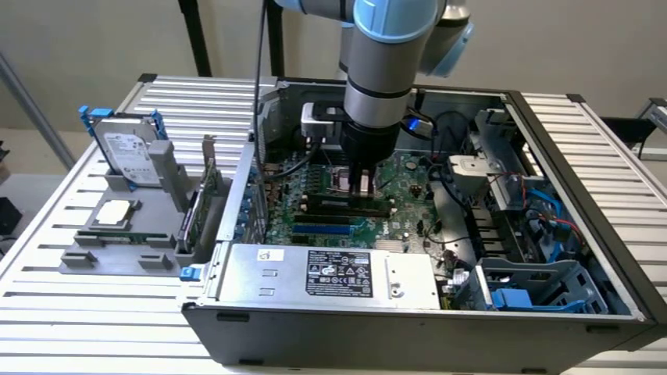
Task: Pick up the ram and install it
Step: 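Insert the ram into the slot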
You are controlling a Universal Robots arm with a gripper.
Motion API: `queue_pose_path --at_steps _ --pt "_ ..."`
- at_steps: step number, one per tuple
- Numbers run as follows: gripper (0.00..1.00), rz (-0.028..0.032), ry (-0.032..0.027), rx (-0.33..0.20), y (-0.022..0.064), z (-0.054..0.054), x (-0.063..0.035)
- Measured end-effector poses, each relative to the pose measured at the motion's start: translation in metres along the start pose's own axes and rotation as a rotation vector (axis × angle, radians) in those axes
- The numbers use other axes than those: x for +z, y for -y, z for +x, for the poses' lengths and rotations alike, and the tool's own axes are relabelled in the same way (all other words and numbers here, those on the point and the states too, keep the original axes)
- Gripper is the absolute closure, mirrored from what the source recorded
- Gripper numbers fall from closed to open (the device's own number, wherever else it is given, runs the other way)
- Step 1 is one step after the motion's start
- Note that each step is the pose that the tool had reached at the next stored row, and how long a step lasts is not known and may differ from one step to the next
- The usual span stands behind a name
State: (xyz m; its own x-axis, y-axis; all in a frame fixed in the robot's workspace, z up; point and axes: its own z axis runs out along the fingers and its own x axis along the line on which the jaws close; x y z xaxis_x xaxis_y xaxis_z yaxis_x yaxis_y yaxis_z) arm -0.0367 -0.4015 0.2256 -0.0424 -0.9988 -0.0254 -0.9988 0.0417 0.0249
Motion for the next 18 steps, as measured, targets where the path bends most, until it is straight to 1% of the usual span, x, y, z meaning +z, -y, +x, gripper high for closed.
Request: queue_pose_path --at_steps 5,8,13,18 --pt "0.87 -0.0006 -0.0013 -0.001 0.0008 -0.0001 0.0000" --pt "0.87 -0.0004 -0.0039 -0.002 0.0009 -0.0001 0.0001" --pt "0.87 -0.0003 -0.0098 -0.005 0.0008 0.0000 0.0000" --pt "0.87 0.0009 -0.0111 -0.005 0.0001 -0.0001 0.0001"
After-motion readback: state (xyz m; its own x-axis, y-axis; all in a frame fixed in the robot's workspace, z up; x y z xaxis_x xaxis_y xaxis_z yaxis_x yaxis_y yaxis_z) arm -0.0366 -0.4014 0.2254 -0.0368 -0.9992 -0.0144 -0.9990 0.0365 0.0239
